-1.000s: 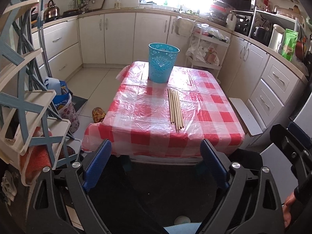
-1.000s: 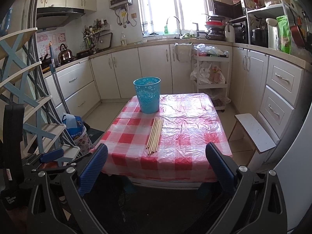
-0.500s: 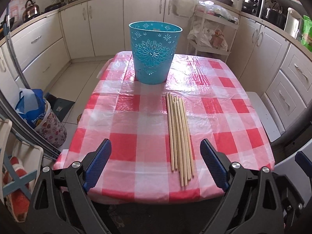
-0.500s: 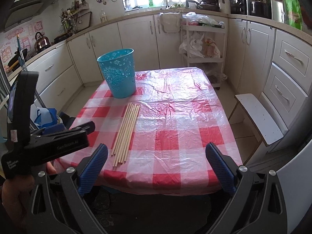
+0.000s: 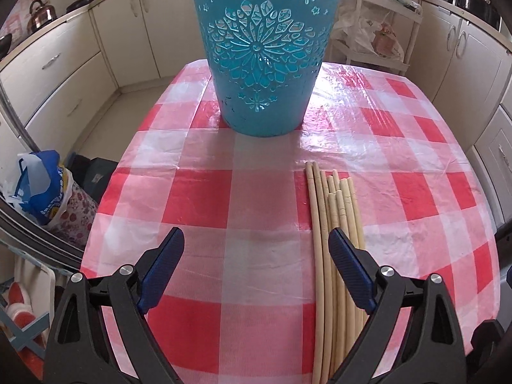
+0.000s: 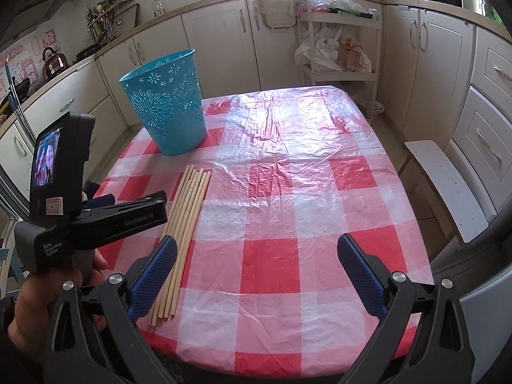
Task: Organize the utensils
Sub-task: 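Move both grippers forward over the wooden chopsticks beside the blue bin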
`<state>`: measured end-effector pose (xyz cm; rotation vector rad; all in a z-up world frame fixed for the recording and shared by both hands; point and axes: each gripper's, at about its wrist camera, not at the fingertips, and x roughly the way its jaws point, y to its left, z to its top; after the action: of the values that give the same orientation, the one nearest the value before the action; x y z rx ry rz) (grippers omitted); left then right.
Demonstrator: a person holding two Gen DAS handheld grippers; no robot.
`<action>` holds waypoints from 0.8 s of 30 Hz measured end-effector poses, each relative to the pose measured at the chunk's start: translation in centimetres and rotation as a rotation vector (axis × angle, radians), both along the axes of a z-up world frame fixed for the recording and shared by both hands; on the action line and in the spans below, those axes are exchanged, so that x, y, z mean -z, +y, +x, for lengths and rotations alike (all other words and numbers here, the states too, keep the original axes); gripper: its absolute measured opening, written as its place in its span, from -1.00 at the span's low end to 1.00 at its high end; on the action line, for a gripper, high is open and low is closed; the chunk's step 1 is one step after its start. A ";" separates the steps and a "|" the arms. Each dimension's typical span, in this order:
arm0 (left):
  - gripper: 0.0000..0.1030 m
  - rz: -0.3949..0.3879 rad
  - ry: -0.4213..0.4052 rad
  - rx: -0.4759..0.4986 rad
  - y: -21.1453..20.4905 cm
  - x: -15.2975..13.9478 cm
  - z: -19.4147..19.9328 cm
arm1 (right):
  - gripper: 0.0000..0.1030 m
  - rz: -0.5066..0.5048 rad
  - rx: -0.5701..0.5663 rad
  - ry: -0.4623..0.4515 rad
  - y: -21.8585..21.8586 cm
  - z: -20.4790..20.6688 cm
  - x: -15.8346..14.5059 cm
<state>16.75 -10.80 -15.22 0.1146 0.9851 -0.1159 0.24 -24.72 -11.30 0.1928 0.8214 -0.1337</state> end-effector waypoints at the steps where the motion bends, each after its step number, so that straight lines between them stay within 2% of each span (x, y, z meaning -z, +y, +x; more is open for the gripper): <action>1: 0.71 0.005 0.003 0.004 -0.1 0.3 0.3 | 0.87 0.003 -0.005 0.001 0.2 0.4 0.2; 6: 0.71 0.035 0.009 0.006 -0.5 1.5 1.4 | 0.87 0.011 -0.031 0.009 0.7 2.1 1.1; 8: 0.71 0.026 -0.006 -0.002 -0.3 1.6 1.6 | 0.87 0.010 -0.038 0.012 0.9 2.4 1.3; 10: 0.71 0.055 -0.004 -0.007 -0.2 1.7 1.9 | 0.87 0.004 -0.044 0.017 1.1 2.6 1.5; 16: 0.71 0.076 -0.004 -0.016 0.9 1.8 1.9 | 0.87 0.007 -0.051 0.020 1.3 3.2 1.8; 19: 0.71 0.026 0.005 -0.014 1.1 1.2 2.1 | 0.87 0.013 -0.045 0.013 1.3 3.1 1.8; 24: 0.71 0.051 -0.007 0.028 -0.5 1.4 2.5 | 0.87 0.022 -0.041 0.022 1.1 3.1 2.2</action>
<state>19.21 -11.30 -16.64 0.1759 0.9802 -0.1163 3.35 -23.62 -13.53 0.1953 0.8487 -0.0880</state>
